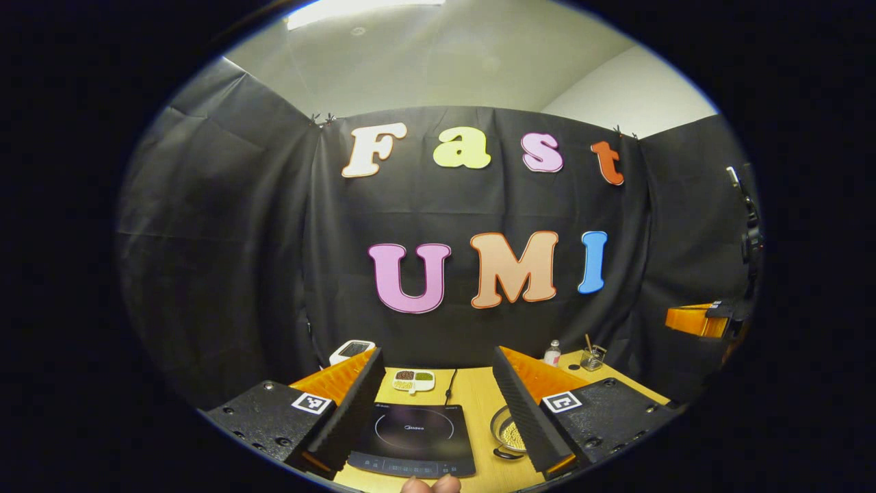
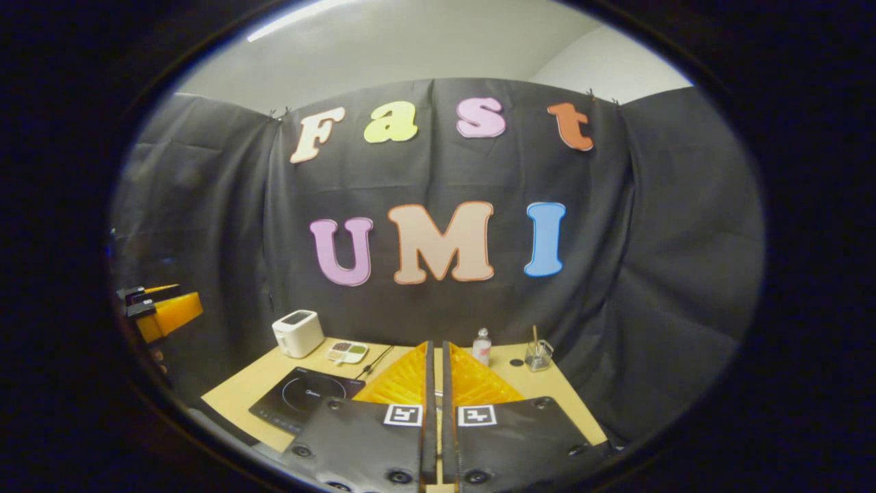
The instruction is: First push the handle of the pot to place it horizontally, then grasp the pot with both hands and set it on the induction cooktop.
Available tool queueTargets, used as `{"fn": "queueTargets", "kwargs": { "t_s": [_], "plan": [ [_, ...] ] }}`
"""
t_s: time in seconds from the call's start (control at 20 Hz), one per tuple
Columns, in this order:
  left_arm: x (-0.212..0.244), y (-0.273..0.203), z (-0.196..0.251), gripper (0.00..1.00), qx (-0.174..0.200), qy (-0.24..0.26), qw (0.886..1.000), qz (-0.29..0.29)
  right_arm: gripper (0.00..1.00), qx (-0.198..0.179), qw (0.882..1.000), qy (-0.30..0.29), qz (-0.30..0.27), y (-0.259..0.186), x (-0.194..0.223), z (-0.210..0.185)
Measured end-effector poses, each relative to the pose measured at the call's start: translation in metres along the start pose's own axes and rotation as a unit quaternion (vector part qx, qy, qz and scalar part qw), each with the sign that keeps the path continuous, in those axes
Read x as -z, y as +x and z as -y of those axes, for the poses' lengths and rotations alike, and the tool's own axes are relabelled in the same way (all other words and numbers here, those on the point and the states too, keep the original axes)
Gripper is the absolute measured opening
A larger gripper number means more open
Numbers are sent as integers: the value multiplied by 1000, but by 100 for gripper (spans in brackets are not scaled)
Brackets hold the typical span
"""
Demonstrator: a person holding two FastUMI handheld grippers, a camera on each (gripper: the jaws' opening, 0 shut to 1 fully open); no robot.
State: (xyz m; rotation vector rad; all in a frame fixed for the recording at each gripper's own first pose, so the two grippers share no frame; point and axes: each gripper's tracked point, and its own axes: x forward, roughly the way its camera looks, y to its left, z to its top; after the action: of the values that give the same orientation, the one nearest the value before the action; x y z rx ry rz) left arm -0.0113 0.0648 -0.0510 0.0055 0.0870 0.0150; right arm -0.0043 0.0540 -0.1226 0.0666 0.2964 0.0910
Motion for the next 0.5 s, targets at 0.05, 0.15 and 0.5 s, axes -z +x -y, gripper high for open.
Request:
{"fn": "queueTargets", "kwargs": {
  "t_s": [0.05,0.15,0.5],
  "plan": [
    [2,5,2,96,0,-1,1000,-3,2,-3,1000,0,-9,4,8,2],
    [9,16,4,96,-3,-1,1000,-14,2,-9,1000,0,-26,14,24,3],
    [26,46,17,96,-21,2,999,-38,4,-57,993,10,-98,38,106,1]
  ]
}}
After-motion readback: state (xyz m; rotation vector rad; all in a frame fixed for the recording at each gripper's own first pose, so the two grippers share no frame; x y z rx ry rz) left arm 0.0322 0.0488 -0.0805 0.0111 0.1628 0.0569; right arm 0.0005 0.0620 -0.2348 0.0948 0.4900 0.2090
